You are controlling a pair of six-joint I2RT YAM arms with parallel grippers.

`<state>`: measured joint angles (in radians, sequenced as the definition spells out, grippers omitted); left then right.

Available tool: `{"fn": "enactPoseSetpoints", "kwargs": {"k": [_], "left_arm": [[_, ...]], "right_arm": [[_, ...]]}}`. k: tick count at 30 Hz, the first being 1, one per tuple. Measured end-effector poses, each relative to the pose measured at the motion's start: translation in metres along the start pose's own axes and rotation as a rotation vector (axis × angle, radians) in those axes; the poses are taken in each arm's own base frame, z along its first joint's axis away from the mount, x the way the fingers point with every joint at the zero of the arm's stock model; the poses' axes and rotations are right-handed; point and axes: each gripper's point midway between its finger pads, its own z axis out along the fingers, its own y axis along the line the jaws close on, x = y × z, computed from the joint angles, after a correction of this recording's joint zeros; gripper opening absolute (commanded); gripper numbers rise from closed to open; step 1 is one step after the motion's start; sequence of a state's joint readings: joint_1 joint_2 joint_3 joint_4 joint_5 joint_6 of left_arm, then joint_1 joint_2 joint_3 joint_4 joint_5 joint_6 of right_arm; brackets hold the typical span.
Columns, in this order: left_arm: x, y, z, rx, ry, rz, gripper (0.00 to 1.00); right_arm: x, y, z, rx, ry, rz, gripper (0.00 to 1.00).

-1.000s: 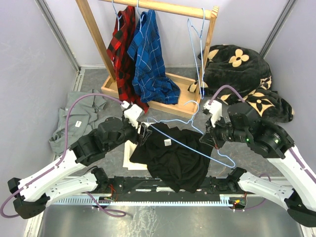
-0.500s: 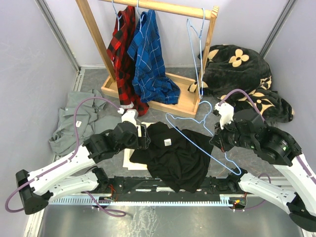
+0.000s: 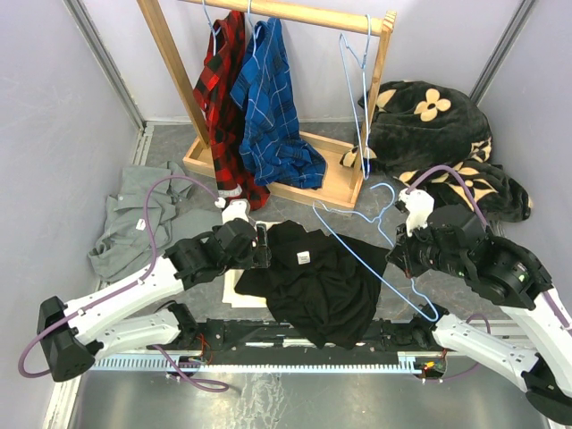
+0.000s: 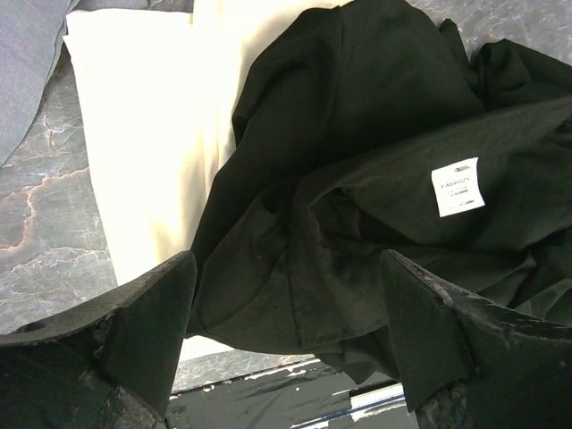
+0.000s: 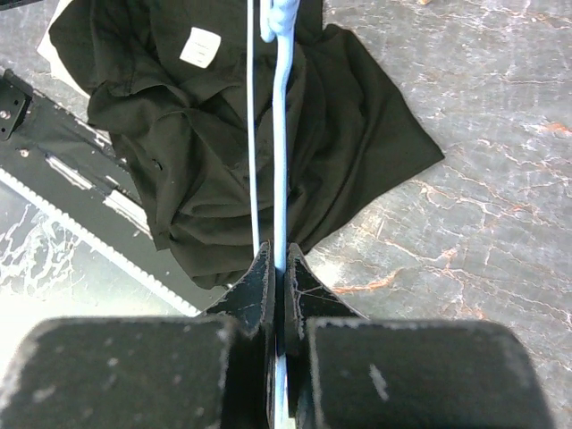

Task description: Place the shirt on the hanger

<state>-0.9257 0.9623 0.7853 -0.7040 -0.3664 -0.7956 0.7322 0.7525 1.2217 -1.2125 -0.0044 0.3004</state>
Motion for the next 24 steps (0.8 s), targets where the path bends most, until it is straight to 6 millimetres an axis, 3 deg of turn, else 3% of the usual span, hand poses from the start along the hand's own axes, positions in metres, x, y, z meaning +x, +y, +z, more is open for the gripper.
{"fn": "enactPoseSetpoints", "kwargs": {"k": [5, 9, 18, 24], "left_arm": [[-0.006, -0.004, -0.001, 0.019, -0.025, -0.008, 1.0], [-0.021, -0.008, -0.007, 0.044, -0.092, -0.035, 1.0], [-0.024, -0.012, -0.002, 0.047, -0.105, -0.043, 0.84], [-0.019, -0.013, 0.004, 0.052, -0.104, -0.097, 0.73]], "right_arm": [[-0.002, -0.005, 0.0, 0.033, -0.011, 0.015, 0.0], [-0.002, -0.006, 0.0, 0.043, -0.014, 0.039, 0.0], [-0.008, 0.002, 0.008, 0.008, -0.024, 0.055, 0.0], [-0.008, -0.019, -0.004, 0.11, -0.081, 0.059, 0.0]]}}
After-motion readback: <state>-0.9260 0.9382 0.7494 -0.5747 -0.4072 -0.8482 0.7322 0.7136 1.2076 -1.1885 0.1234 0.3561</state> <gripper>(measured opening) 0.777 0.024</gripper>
